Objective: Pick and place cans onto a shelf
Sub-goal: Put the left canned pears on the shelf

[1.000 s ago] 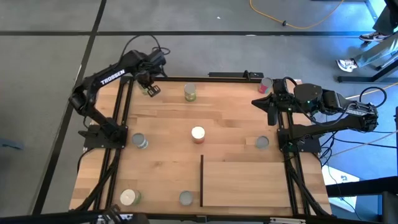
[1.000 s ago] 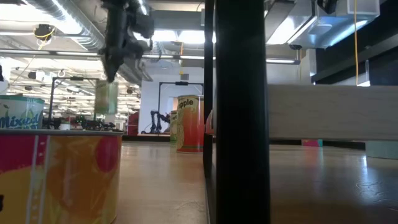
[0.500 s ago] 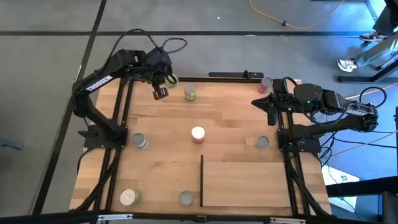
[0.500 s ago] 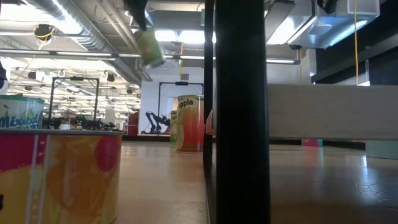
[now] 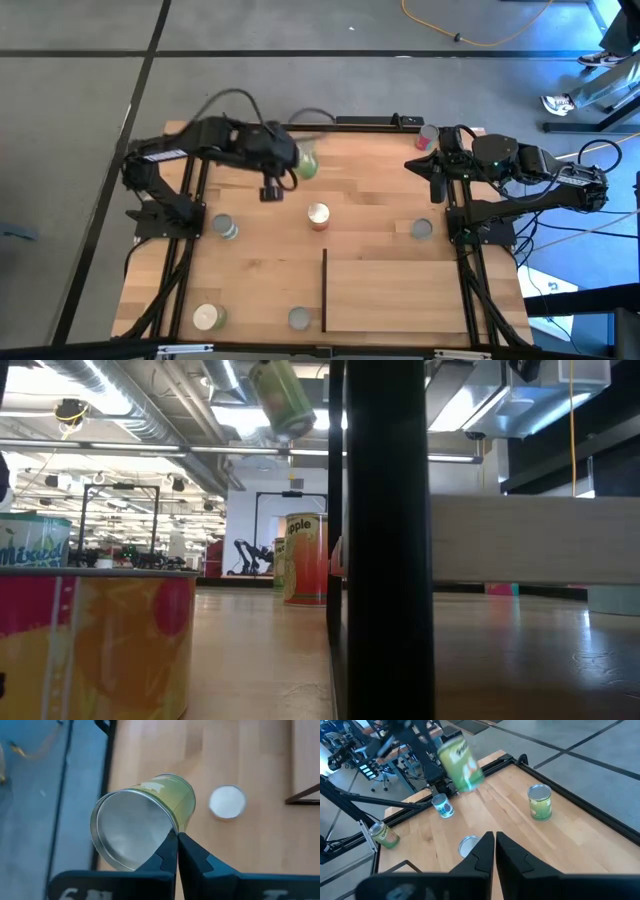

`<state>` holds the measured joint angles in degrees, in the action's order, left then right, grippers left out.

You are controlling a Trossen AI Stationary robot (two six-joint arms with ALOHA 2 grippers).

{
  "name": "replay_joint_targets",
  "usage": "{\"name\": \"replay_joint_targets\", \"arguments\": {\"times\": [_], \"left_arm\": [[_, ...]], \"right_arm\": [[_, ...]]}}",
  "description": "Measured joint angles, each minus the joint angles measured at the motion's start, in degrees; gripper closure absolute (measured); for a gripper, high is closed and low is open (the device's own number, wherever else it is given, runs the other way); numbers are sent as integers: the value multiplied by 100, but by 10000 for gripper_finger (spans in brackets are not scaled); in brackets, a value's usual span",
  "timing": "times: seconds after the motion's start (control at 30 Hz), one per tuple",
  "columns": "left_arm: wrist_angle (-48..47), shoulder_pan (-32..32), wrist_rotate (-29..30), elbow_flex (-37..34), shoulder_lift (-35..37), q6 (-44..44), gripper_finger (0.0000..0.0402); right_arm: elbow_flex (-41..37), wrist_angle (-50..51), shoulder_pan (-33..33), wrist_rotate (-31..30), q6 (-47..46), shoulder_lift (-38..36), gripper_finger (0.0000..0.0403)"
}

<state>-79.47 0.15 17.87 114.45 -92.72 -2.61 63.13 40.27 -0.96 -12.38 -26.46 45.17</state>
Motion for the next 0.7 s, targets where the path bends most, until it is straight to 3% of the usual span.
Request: {"name": "replay_joint_targets", "arguments": {"times": [0.37, 0.5, 0.7], "left_arm": [[-1024, -1068, -299, -4, -985, 2215, 402], [-1005, -1377, -625, -2, -1241, 2616, 401], [-972, -1592, -667, -5, -1540, 2807, 401]], "right_arm": [[0, 22, 0, 0, 13, 0, 382], [0, 51, -1, 0, 9, 6, 382], [0, 50, 0, 0, 7, 11, 382]]}}
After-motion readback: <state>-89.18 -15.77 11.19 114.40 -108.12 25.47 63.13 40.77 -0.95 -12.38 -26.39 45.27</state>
